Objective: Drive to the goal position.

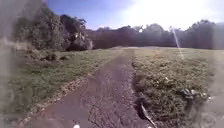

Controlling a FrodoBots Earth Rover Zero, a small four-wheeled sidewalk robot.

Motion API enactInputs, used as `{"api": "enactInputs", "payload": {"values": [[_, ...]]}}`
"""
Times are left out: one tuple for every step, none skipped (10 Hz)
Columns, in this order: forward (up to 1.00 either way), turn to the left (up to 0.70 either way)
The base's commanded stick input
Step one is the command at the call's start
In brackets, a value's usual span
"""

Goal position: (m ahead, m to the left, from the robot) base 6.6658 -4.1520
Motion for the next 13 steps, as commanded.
{"api": "enactInputs", "payload": {"values": [[0.7,0.0],[0.7,0.0],[0.7,0.0],[0.7,0.0],[0.7,0.0],[0.7,-0.03],[0.7,-0.13],[0.7,-0.32],[0.7,-0.34],[0.7,-0.32],[0.7,-0.15],[0.7,0.0],[0.7,0.0]]}}
